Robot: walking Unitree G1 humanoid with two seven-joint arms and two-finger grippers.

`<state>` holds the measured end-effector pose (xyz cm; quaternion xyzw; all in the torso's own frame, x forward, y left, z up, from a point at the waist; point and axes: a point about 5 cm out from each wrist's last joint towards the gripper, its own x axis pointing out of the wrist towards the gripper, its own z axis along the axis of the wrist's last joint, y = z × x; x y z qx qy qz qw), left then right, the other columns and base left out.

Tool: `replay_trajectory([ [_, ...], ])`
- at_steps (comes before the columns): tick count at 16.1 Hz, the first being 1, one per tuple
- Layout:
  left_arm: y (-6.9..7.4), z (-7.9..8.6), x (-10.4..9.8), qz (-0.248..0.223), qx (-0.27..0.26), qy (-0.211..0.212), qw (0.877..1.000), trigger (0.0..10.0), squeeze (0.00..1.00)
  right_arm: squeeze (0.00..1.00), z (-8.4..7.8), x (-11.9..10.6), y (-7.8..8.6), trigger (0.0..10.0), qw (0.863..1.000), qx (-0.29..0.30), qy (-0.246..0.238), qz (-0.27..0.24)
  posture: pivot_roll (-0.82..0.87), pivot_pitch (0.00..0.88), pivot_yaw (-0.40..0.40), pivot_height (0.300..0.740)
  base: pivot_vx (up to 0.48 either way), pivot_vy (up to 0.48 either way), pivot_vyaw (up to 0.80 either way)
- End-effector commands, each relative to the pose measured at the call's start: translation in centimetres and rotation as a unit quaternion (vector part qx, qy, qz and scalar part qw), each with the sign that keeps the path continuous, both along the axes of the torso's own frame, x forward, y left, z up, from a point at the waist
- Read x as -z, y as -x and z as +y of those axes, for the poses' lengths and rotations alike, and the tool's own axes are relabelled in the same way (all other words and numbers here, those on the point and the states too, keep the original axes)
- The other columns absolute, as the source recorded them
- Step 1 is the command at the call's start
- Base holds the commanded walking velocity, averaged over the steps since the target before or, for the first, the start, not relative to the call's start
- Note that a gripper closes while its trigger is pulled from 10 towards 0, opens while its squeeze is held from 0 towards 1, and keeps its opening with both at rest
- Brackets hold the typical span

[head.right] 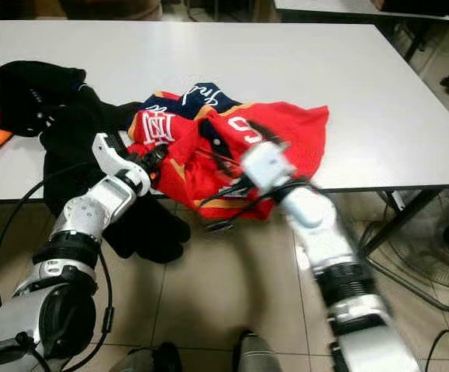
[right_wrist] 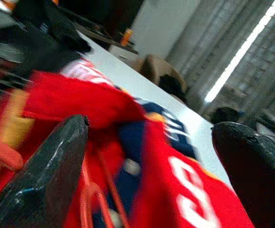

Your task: Hang hanger

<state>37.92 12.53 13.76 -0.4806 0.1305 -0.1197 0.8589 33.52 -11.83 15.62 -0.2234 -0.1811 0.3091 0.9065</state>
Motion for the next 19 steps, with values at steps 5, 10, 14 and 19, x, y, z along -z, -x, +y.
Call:
replay_trajectory([
  [5, -0.4, -0.3, -2.5, -0.032, 0.001, 0.027, 0.999, 10.0, 0.0, 1.0, 1.7, 0.8, 0.3, 10.0, 1.0, -0.027, 0.01, 0.003, -0.27, 0.108, 0.06, 0.74, 0.0, 0.0, 0.0],
  [10, -0.1, -0.4, -2.4, -0.026, 0.027, 0.015, 0.999, 10.0, 0.0, 1.0, 0.7, 1.9, 0.3, 10.0, 0.997, -0.026, 0.067, 0.004, -0.27, 0.099, 0.059, 0.74, 0.0, 0.0, 0.0],
  [14, 0.2, -1.4, -2.3, -0.022, 0.056, 0.01, 0.998, 10.0, 0.0, 0.0, 0.8, 2.0, -0.3, 10.0, 0.998, -0.003, 0.061, 0.007, -0.27, 0.093, 0.06, 0.74, 0.0, 0.0, 0.0],
  [19, 1.2, -3.8, -2.9, -0.025, 0.131, 0.025, 0.991, 10.0, 0.0, 0.0, 1.4, 1.7, -0.9, 10.0, 0.996, 0.003, 0.091, -0.023, -0.27, 0.099, 0.061, 0.74, 0.0, 0.0, 0.0],
])
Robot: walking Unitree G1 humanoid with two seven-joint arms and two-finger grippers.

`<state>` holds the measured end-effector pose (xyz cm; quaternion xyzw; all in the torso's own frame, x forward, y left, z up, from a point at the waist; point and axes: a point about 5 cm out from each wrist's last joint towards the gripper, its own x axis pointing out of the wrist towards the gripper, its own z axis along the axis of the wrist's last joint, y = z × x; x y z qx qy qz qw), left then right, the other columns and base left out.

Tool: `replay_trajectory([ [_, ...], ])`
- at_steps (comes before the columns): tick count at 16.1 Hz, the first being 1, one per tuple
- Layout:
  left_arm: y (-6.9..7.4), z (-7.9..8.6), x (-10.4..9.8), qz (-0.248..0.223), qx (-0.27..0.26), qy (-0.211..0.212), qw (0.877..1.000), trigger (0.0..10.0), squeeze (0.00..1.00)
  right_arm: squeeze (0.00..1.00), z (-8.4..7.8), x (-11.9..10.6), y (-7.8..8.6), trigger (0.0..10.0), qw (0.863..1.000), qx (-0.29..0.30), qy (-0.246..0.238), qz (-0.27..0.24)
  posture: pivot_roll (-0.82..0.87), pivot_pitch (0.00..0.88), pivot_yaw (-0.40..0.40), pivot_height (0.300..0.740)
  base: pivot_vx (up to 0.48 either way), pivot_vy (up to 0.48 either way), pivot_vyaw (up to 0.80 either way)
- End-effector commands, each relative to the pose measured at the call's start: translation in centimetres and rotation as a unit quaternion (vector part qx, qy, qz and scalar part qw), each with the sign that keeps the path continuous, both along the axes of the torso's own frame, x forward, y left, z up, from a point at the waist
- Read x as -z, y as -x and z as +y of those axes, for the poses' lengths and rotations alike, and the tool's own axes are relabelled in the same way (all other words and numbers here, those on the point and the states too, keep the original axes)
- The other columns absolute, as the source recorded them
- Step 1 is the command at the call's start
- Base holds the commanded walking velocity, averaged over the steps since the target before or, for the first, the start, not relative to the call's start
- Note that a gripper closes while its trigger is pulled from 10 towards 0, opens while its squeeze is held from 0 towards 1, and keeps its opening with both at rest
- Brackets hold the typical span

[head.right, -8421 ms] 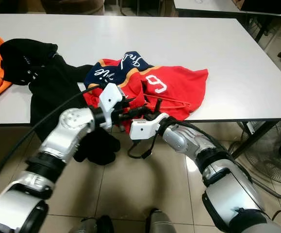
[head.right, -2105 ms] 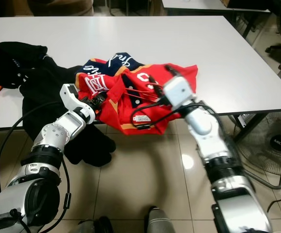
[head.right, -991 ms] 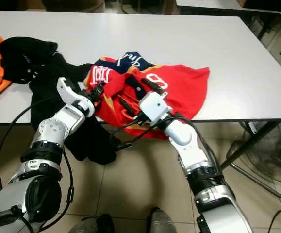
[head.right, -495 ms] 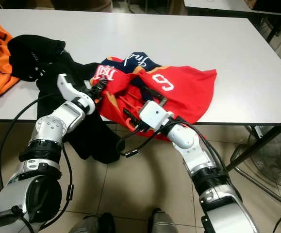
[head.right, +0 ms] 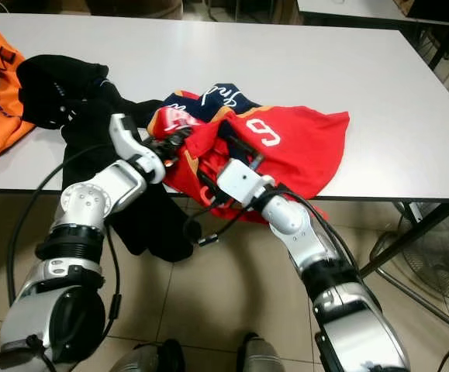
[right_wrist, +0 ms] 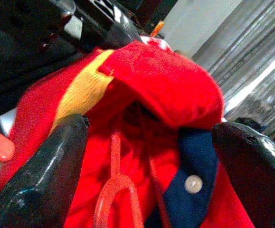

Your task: Hang hanger

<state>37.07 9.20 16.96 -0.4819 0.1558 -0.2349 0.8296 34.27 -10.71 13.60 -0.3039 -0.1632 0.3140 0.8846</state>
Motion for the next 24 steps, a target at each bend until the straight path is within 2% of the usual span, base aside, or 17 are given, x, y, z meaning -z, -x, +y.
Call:
replay_trajectory([
  [1, 0.6, -0.7, 0.3, 0.006, 0.026, -0.003, 1.0, 10.0, 0.0, 0.0, 0.4, -0.4, -0.2, 10.0, 1.0, -0.006, 0.008, -0.013, -0.27, 0.105, 0.061, 0.74, 0.0, 0.0, 0.0],
  [5, 1.9, -2.5, -0.1, 0.004, 0.083, -0.002, 0.997, 10.0, 0.0, 0.0, 1.1, -0.2, -0.3, 10.0, 1.0, -0.014, 0.02, -0.019, -0.26, 0.106, 0.063, 0.74, 0.0, 0.0, 0.0],
  [8, 2.5, -2.7, 1.3, 0.031, 0.089, -0.02, 0.995, 10.0, 0.0, 0.0, 1.2, -0.4, -0.4, 10.0, 0.999, -0.012, 0.011, -0.028, -0.26, 0.106, 0.063, 0.74, 0.0, 0.0, 0.0],
  [9, 3.0, -3.2, 1.6, 0.035, 0.099, -0.027, 0.994, 10.0, 0.0, 0.0, 1.2, -0.7, -0.4, 10.0, 0.999, -0.011, 0.0, -0.035, -0.26, 0.106, 0.063, 0.74, 0.0, 0.0, 0.0],
  [11, 3.4, -3.7, 2.5, 0.049, 0.107, -0.047, 0.992, 10.0, 0.0, 0.0, 1.2, -1.0, -0.5, 10.0, 0.999, -0.009, -0.004, -0.046, -0.26, 0.106, 0.063, 0.74, 0.0, 0.0, 0.0],
  [13, 3.6, -3.3, 4.2, 0.061, 0.082, -0.106, 0.989, 10.0, 0.0, 0.0, 1.3, -1.9, -0.7, 10.0, 0.998, -0.004, -0.018, -0.066, -0.26, 0.115, 0.067, 0.74, 0.0, 0.0, 0.0],
  [14, 3.5, -3.3, 4.0, 0.049, 0.073, -0.107, 0.99, 10.0, 1.0, 0.0, 1.4, -2.2, -0.7, 10.0, 0.997, -0.005, -0.022, -0.071, -0.26, 0.115, 0.067, 0.74, 0.0, 0.0, 0.0],
  [19, 2.9, -3.5, 2.0, -0.014, 0.068, -0.089, 0.994, 10.0, 1.0, 0.0, 1.6, -3.0, -0.7, 10.0, 0.995, -0.007, -0.032, -0.092, -0.26, 0.115, 0.067, 0.74, 0.0, 0.0, 0.0],
  [22, 2.9, -3.6, 1.4, -0.031, 0.076, -0.089, 0.993, 10.0, 1.0, 0.0, 1.3, -2.6, -0.8, 10.0, 0.996, 0.003, -0.027, -0.084, -0.26, 0.115, 0.067, 0.74, 0.0, 0.0, 0.0],
  [24, 3.1, -3.6, 1.6, -0.023, 0.085, -0.101, 0.991, 10.0, 1.0, 0.0, 1.2, -2.4, -0.7, 10.0, 0.997, 0.006, -0.028, -0.078, -0.26, 0.115, 0.067, 0.74, 0.0, 0.0, 0.0],
])
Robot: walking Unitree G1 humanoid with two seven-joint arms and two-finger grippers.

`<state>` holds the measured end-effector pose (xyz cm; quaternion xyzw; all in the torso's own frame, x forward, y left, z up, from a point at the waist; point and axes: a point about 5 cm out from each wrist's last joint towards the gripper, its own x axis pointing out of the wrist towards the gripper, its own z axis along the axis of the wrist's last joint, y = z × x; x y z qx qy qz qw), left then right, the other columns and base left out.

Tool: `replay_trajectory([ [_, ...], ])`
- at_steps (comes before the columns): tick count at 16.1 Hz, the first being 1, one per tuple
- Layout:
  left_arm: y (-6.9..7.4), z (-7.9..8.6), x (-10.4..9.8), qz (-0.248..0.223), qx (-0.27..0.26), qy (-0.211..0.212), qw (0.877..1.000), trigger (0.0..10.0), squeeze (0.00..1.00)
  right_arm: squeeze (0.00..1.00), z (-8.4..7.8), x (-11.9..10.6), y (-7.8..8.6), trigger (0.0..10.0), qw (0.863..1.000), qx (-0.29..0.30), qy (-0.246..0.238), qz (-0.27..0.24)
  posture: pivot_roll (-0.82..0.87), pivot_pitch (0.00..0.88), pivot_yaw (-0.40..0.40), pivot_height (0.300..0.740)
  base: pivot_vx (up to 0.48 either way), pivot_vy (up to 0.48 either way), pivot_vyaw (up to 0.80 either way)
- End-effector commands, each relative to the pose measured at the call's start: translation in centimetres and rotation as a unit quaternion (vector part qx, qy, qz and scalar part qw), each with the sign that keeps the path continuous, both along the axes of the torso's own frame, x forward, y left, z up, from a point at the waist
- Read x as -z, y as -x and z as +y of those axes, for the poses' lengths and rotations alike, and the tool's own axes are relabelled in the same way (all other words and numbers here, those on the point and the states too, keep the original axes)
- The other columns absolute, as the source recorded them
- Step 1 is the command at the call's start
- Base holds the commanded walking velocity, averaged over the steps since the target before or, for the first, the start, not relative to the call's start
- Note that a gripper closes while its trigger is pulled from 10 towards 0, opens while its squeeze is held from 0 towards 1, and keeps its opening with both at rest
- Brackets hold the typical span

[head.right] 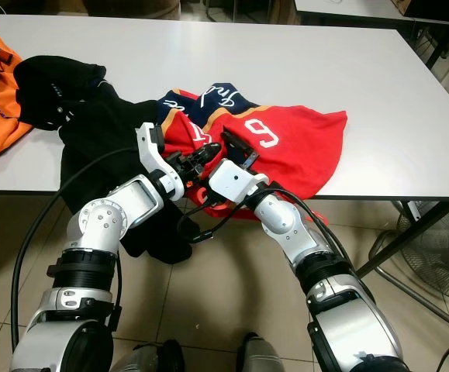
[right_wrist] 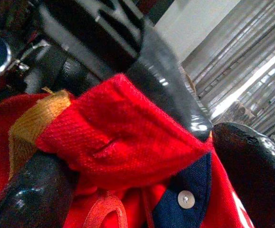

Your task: Hang hanger

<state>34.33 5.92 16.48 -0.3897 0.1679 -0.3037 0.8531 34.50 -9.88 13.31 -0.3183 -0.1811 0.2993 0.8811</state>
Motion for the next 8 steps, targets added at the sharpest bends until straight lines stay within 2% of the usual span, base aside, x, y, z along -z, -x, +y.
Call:
replay_trajectory([
  [1, 0.39, -0.29, 1.15, 0.028, 0.011, -0.026, 0.999, 10.0, 1.0, 0.0, 0.24, -2.55, -0.51, 10.0, 0.998, 0.0, -0.035, -0.051, -0.27, 0.107, 0.063, 0.74, 0.0, 0.0, 0.0],
  [8, 0.86, -0.06, 1.26, 0.035, 0.036, -0.047, 0.998, 10.0, 1.0, 0.0, -0.09, -2.26, -0.52, 10.0, 0.998, 0.008, -0.033, -0.047, -0.26, 0.095, 0.061, 0.74, 0.0, 0.0, 0.0],
])
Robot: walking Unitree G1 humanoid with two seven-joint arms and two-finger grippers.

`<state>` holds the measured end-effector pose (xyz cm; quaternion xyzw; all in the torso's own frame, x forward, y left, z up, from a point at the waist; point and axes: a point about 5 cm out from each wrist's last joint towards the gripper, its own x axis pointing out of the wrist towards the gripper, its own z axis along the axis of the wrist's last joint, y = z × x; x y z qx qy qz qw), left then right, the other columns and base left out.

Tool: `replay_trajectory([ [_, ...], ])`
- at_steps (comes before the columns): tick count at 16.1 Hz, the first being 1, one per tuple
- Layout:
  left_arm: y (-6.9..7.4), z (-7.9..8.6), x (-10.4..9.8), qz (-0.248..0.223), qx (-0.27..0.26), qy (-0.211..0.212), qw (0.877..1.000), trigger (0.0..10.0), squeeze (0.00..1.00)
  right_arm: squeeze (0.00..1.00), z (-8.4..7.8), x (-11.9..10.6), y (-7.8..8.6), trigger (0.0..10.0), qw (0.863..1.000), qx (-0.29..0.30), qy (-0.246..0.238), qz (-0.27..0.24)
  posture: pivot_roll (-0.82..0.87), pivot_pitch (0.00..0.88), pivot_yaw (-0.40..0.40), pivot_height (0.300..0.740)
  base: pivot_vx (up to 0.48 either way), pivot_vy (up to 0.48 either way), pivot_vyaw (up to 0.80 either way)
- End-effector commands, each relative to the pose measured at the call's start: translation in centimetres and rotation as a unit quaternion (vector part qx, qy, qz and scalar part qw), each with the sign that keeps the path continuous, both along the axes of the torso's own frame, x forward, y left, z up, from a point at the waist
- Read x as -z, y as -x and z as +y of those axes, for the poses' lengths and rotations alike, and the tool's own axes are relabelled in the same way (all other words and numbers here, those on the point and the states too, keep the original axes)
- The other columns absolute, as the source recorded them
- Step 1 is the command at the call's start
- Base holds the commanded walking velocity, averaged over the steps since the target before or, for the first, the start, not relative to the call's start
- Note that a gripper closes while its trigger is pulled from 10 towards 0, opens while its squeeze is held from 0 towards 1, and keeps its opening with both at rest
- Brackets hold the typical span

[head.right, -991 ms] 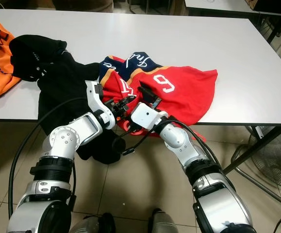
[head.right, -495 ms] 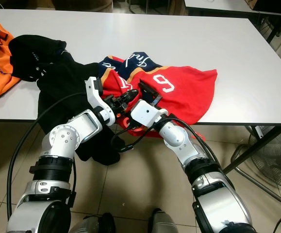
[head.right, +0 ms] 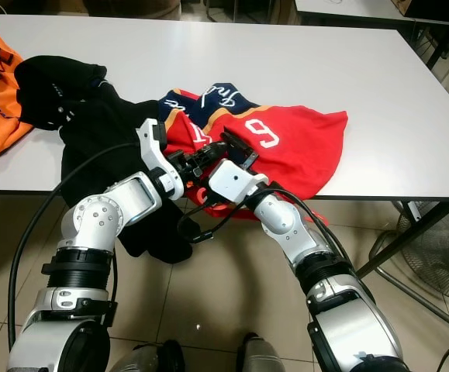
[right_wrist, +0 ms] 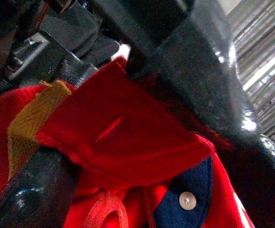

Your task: Hang hanger

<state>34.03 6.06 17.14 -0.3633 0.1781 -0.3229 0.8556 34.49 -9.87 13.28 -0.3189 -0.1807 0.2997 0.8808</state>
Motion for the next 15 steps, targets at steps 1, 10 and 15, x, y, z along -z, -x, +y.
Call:
replay_trajectory([
  [1, 0.4, 0.4, 2.1, 0.042, 0.004, -0.038, 0.998, 10.0, 1.0, 0.0, -0.1, -2.3, -0.5, 10.0, 0.998, 0.009, -0.035, -0.048, -0.26, 0.095, 0.06, 0.74, 0.0, 0.0, 0.0],
  [10, -0.9, 3.4, 0.6, 0.028, -0.023, -0.036, 0.999, 10.0, 1.0, 0.0, 0.2, -4.7, -0.6, 10.0, 0.994, 0.004, -0.056, -0.098, -0.27, 0.108, 0.056, 0.74, 0.0, 0.0, 0.0],
  [15, -0.3, 3.2, -2.1, -0.024, 0.04, -0.017, 0.999, 10.0, 0.0, 0.0, 0.1, -4.0, -0.6, 10.0, 0.995, 0.01, -0.045, -0.086, -0.25, 0.11, 0.054, 0.74, 0.0, 0.0, 0.0],
])
